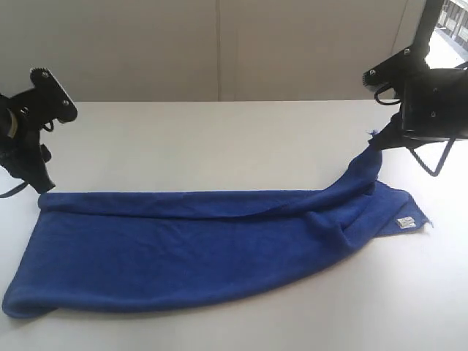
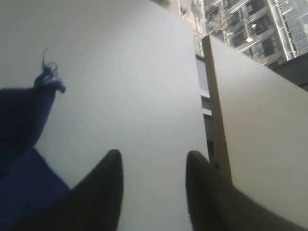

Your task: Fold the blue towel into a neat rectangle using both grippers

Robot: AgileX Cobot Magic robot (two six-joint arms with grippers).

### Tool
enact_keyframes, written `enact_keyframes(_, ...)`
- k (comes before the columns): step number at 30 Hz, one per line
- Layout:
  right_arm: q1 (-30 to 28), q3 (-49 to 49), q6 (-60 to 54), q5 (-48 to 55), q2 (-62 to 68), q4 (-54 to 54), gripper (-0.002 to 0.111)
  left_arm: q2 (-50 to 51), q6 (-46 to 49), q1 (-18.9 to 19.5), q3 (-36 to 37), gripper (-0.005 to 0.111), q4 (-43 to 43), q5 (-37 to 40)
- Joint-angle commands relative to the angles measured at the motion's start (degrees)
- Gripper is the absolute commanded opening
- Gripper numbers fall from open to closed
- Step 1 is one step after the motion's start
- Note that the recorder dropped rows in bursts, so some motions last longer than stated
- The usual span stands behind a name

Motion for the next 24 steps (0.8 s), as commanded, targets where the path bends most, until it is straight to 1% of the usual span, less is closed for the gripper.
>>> enact_keyframes(1,-0.4,-0.2,-14.7,0.3,-1.4,12.9,0.013,-5.1,-1.6,0.0,-0.5,0.017,-8.8,8.6)
enact_keyframes(2,-0.4,-0.2,-18.3,0.3,-1.9,16.3,0.004,-6.2,-0.8,0.0,-0.5,0.001,-12.5,10.5)
enact_keyframes(3,-0.4,-0.2,-21.9,0.3,-2.4,18.9,0.0,-7.2,1.8,0.0,-0.5,0.001,-16.1,12.5)
enact_keyframes(5,-0.4,-0.2,-28.6,1.6,-3.5,24.6,0.0,-8.9,8.2,0.0,-0.5,0.0,-25.1,17.0)
enact_keyframes(6,-0.4,-0.2,-31.5,2.5,-4.1,27.5,0.0,-9.6,13.5,0.0,-0.5,0.0,-32.3,20.7)
enact_keyframes(7,-0.9,-0.2,-35.9,3.0,-5.2,32.2,0.0,-10.0,21.7,0.0,-0.5,0.0,-42.3,26.3)
enact_keyframes(9,-1.8,-0.2,-41.0,4.6,-5.9,37.9,0.0,-10.0,29.3,0.0,-0.3,0.0,-52.4,33.0)
enact_keyframes(10,-2.7,-0.2,-44.8,5.9,-6.0,41.5,0.0,-9.7,31.7,0.0,-0.1,0.0,-55.5,36.0)
enact_keyframes(12,-5.0,-0.2,-51.8,7.3,-6.0,49.6,0.0,-9.5,33.0,0.0,1.2,0.0,-57.3,37.7)
enact_keyframes(16,-10.1,-0.2,-65.3,7.5,-6.0,65.9,0.0,-9.5,33.0,0.0,5.5,0.0,-55.9,32.8)
enact_keyframes(18,-12.0,-0.2,-69.1,6.7,-5.6,70.7,0.0,-9.5,32.8,0.0,7.9,0.0,-54.3,30.4)
enact_keyframes(24,-12.9,-0.2,-69.2,2.4,-0.5,70.9,0.0,-9.5,32.7,0.0,13.1,0.0,-54.0,23.7)
